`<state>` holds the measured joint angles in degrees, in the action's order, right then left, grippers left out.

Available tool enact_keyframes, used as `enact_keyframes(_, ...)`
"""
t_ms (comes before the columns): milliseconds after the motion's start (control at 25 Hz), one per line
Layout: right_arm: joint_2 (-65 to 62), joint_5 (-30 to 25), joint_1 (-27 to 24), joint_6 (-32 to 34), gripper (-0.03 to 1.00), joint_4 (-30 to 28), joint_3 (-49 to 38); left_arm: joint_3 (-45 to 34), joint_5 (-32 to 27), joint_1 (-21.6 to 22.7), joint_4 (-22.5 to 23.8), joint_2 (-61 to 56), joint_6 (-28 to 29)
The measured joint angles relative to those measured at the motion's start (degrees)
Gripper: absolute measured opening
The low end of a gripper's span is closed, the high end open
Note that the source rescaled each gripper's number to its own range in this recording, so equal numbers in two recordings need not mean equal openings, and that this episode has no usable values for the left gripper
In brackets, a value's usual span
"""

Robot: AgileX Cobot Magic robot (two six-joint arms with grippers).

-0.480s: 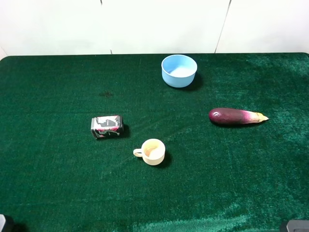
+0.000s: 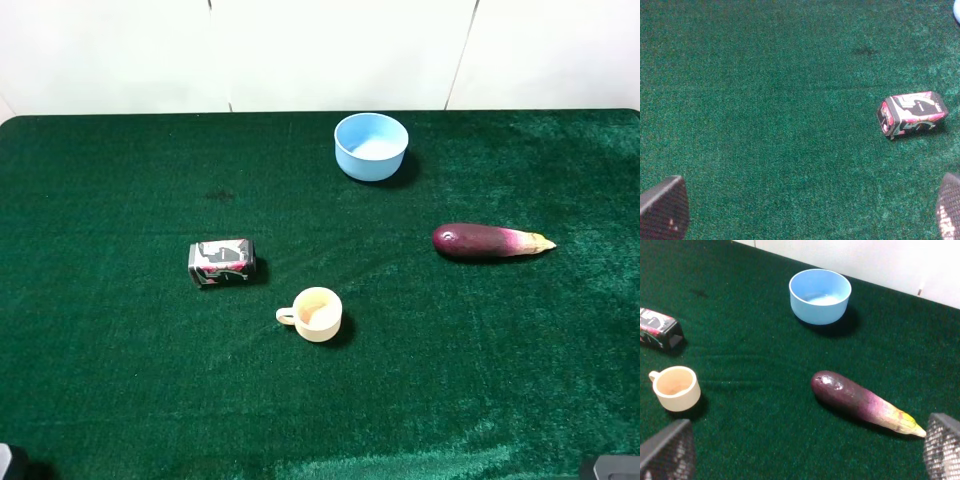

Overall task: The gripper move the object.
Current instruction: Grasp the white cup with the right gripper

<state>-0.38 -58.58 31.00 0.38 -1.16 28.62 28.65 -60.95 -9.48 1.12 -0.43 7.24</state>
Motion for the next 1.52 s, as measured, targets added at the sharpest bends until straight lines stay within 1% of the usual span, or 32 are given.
enact_keyframes(640,0.0,0.0,0.0,0.0,1.00,0.2,0.0,0.0,0.0,0.0,0.0,0.0,0.0)
enact_keyframes(760,1.8,0.0,0.0,0.2,1.00,0.1,0.0,0.0,0.0,0.0,0.0,0.0,0.0)
enact_keyframes(1000,12.1,0.0,0.0,0.6,1.00,0.0,0.0,0.0,0.0,0.0,0.0,0.0,0.0)
enact_keyframes(1280,28.7,0.3,0.0,2.2,1.00,-1.6,0.2,0.0,0.0,0.0,0.0,0.0,0.0)
enact_keyframes(1520,43.1,4.3,0.0,4.9,1.00,-2.6,4.2,0.0,0.0,0.0,0.0,0.0,0.0)
